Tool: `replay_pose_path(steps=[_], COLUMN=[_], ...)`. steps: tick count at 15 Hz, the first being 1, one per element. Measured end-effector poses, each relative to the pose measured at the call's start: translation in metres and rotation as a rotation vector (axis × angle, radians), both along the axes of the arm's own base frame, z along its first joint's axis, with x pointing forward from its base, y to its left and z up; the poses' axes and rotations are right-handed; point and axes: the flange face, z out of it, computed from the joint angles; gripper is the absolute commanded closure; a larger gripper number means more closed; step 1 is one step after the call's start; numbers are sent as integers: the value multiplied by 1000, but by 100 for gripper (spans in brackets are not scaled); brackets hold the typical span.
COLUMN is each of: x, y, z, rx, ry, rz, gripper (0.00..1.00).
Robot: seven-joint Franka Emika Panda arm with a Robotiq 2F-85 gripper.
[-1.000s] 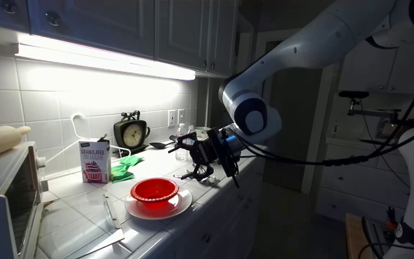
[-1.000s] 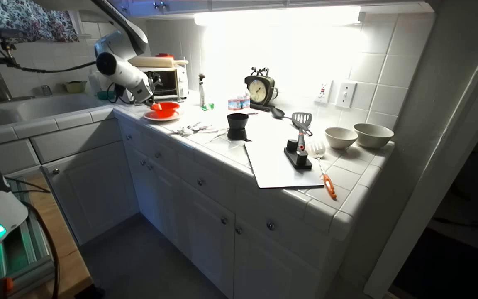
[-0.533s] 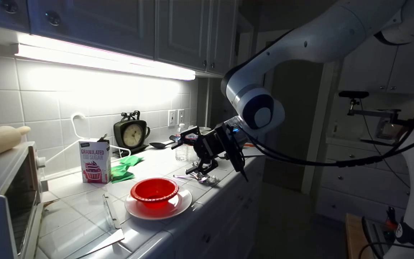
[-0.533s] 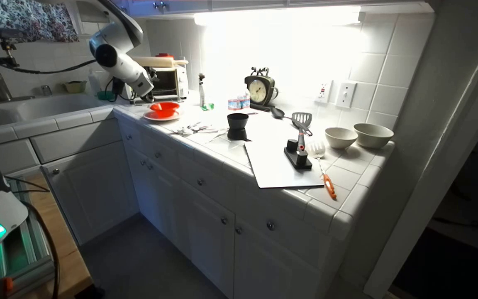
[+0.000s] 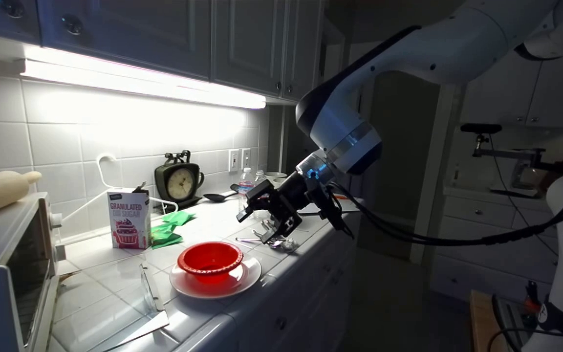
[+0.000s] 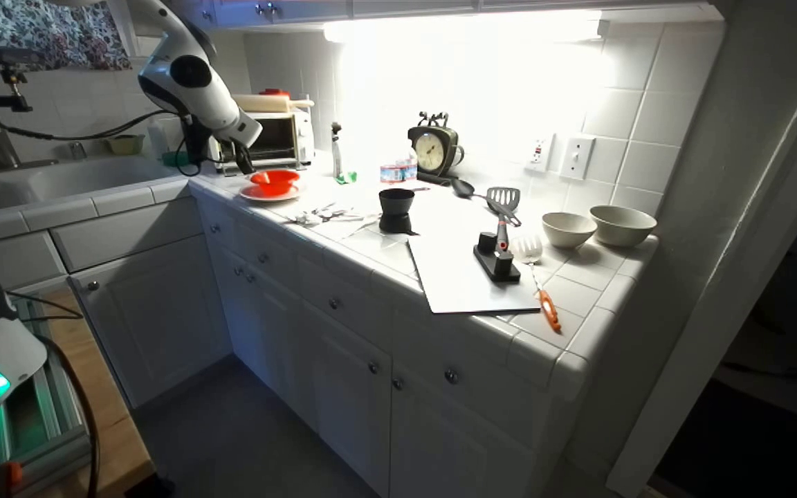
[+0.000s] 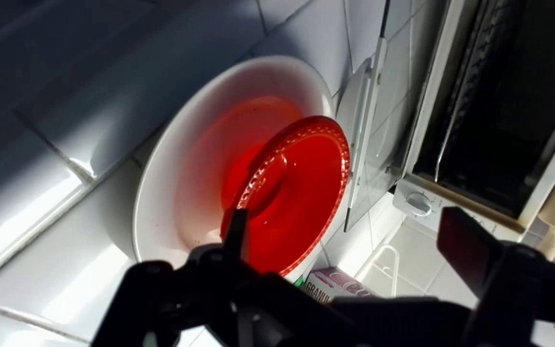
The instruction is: Put the bowl on the plate
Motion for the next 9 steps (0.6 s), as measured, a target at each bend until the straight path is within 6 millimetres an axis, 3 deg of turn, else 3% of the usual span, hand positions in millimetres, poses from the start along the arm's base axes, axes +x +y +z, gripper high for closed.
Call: replay_pose_path(steps=[9], x=[18], y=[-12], z=[35], rx=[-166], ry=[-47], rz=[191], gripper=[0])
